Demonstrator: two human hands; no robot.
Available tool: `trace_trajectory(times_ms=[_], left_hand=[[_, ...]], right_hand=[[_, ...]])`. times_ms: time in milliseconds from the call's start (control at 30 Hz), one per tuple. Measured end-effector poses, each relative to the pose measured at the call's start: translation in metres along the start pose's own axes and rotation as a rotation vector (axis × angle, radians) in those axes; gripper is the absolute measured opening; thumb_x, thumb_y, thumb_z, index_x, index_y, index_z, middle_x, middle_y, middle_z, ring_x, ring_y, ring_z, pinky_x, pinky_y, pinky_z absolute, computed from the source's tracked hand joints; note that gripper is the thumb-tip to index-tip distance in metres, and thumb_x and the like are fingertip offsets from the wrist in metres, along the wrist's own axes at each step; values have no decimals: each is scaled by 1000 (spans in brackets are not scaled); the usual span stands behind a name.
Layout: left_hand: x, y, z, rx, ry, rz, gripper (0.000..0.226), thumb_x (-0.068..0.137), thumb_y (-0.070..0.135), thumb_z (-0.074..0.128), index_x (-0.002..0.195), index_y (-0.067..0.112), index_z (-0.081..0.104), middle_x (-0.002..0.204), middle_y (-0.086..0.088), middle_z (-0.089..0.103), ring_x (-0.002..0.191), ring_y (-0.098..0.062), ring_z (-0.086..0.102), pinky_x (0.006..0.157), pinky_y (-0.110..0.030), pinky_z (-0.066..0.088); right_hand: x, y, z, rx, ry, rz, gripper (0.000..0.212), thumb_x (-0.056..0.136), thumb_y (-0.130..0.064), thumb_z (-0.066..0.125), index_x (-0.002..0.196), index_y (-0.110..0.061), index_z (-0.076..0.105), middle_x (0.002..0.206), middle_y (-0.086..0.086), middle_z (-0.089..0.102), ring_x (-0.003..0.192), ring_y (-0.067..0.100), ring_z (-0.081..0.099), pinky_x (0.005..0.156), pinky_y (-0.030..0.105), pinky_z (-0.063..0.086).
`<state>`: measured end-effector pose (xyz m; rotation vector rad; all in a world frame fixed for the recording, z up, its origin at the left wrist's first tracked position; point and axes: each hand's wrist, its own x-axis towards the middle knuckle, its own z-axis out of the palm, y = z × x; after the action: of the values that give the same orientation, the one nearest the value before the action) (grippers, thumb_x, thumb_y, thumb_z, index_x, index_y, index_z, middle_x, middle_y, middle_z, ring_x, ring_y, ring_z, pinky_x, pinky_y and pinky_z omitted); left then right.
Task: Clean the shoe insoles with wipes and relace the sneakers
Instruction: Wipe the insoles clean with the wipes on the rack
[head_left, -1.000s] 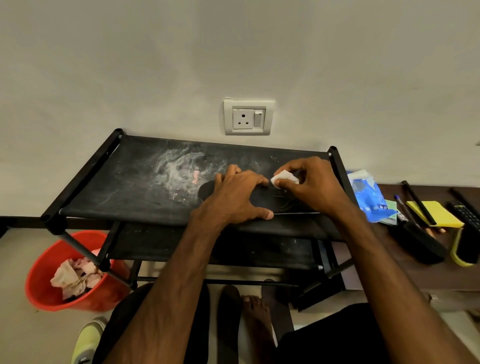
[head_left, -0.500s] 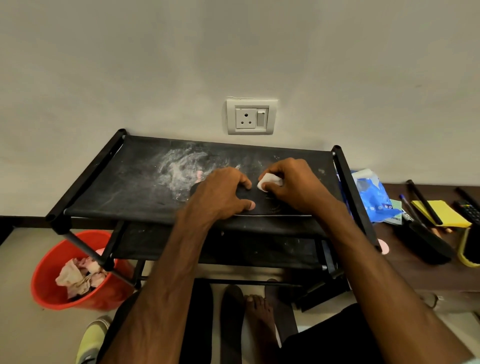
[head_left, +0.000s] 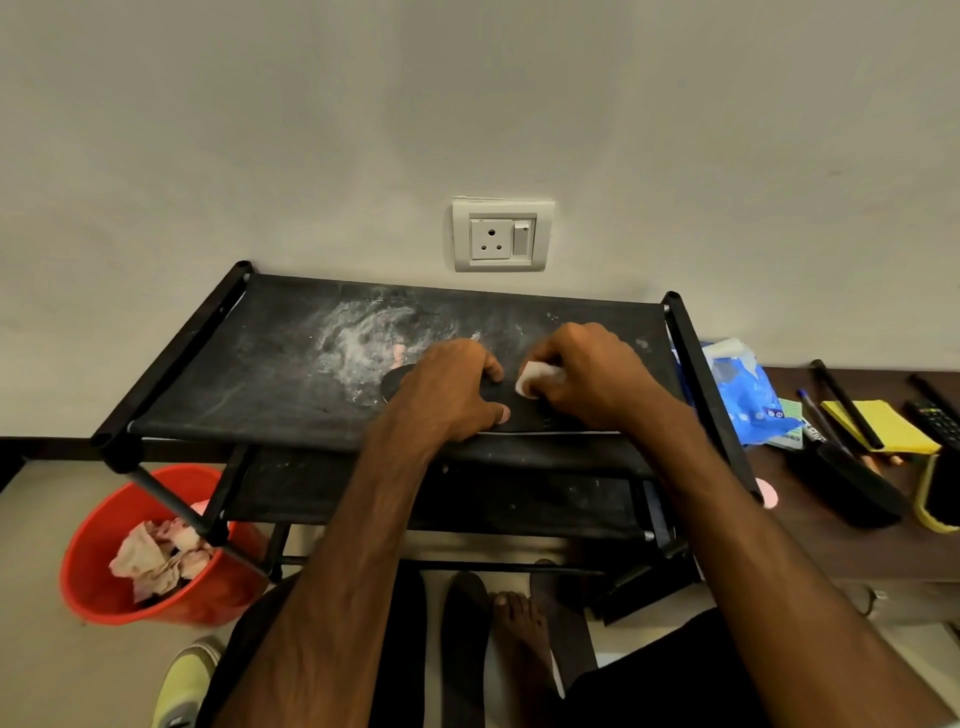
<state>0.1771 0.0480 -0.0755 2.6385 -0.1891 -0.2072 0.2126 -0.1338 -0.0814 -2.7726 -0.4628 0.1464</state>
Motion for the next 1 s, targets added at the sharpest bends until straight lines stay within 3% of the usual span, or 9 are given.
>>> trace_trajectory(times_ms=[133, 300, 467, 767, 1000], left_hand=[[-1, 2, 1, -17, -9, -14, 49, 84, 29, 81, 130, 21, 66, 131, 0, 65, 119, -16, 59, 96, -29, 45], [0, 3, 2, -53, -2, -38, 49, 80, 27, 84, 126, 21, 68, 128, -1, 66, 117, -17, 59, 101, -33, 48], [1, 1, 2, -54, 11, -45, 47, 78, 29, 85, 122, 22, 70, 122, 0, 67, 113, -17, 60, 96, -32, 48], [1, 4, 2, -22, 8, -35, 46, 82, 30, 82, 125, 22, 69, 125, 0, 67, 116, -17, 59, 94, -28, 45], [2, -1, 5, -73, 18, -50, 48, 78, 27, 86, 123, 22, 70, 123, 1, 67, 113, -17, 60, 96, -32, 49]], right_hand=[[7, -7, -1, 7, 19, 19, 27, 89, -27, 74, 116, -21, 75, 111, 6, 73, 97, 23, 66, 87, 44, 57], [-3, 2, -7, 28, -129, -12, 20, 86, -28, 77, 105, -22, 77, 102, 1, 74, 89, 18, 68, 84, 45, 60], [-20, 6, -18, -13, -251, -80, 21, 87, -27, 77, 108, -23, 76, 110, -2, 74, 96, 15, 69, 88, 42, 59], [12, 0, -2, 17, 52, 20, 20, 84, -31, 79, 104, -31, 77, 102, 0, 74, 93, 22, 67, 82, 47, 59], [-7, 5, -8, 84, -172, -109, 13, 88, -25, 77, 101, -26, 78, 100, -5, 74, 89, 10, 68, 84, 41, 60]])
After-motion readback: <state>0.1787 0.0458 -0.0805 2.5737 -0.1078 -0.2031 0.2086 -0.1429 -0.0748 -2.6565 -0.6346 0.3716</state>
